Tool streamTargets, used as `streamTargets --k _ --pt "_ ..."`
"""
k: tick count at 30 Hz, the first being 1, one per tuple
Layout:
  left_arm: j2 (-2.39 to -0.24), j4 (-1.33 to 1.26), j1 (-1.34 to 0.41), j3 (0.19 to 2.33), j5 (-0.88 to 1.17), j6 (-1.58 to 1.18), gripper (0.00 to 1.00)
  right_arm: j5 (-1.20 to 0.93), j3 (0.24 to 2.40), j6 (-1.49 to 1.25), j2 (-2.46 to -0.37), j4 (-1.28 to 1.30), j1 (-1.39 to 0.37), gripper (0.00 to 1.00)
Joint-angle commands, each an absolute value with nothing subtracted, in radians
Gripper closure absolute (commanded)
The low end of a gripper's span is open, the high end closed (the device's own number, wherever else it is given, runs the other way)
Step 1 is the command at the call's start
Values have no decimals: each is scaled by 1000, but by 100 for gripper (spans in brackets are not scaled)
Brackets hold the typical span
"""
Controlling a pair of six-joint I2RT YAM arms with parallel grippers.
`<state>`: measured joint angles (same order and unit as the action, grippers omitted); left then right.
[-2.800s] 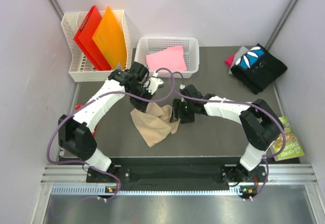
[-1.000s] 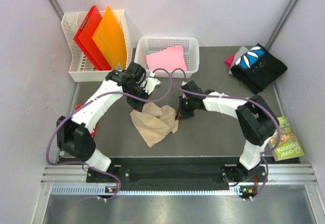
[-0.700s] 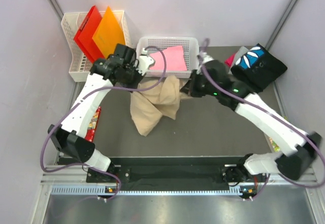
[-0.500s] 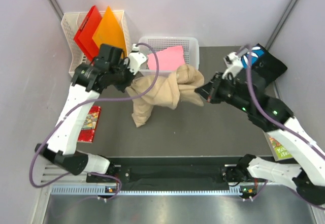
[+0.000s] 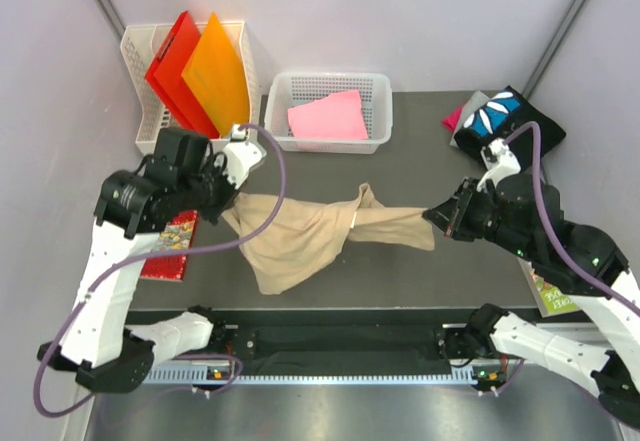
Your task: Fold and stack the t-shirts
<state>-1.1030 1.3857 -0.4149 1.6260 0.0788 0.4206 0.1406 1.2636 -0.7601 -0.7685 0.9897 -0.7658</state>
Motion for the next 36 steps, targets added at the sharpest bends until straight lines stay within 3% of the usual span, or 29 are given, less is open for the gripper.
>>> streamTargets --k 1,4,8,10,13,14,17,23,27,32,36 --pt "-1232 1442 -411 1819 141 388 100 267 1417 -706 -853 1074 -775 100" --pt "-1339 1477 -411 2012 163 388 100 313 1533 -684 -888 1086 -773 100" --pt "-1494 1503 -413 2528 94 452 100 386 1754 -615 -933 1095 -773 100" --pt "-1516 1413 -413 2621 46 480 100 396 1840 -572 -946 1094 -776 100" --pt "-1335 1156 -413 2365 -52 543 100 425 1794 -571 -890 1060 -773 100" --pt "-1277 1094 -413 2160 -81 576 100 440 1772 -580 -871 1069 -773 100" --pt "-1122 1001 -413 1879 -171 603 100 526 1720 -643 -850 1200 -775 100" --pt "-994 957 -411 1614 -221 638 100 667 1720 -700 -864 1313 -775 100" --pt "-1050 1050 -411 1676 -158 600 100 686 1764 -672 -906 1290 -773 100" --pt "-1167 1320 -411 1934 45 580 100 667 1847 -614 -931 1275 -773 100" --pt "-1174 1437 -411 1869 170 592 100 663 1864 -609 -904 1278 -773 100"
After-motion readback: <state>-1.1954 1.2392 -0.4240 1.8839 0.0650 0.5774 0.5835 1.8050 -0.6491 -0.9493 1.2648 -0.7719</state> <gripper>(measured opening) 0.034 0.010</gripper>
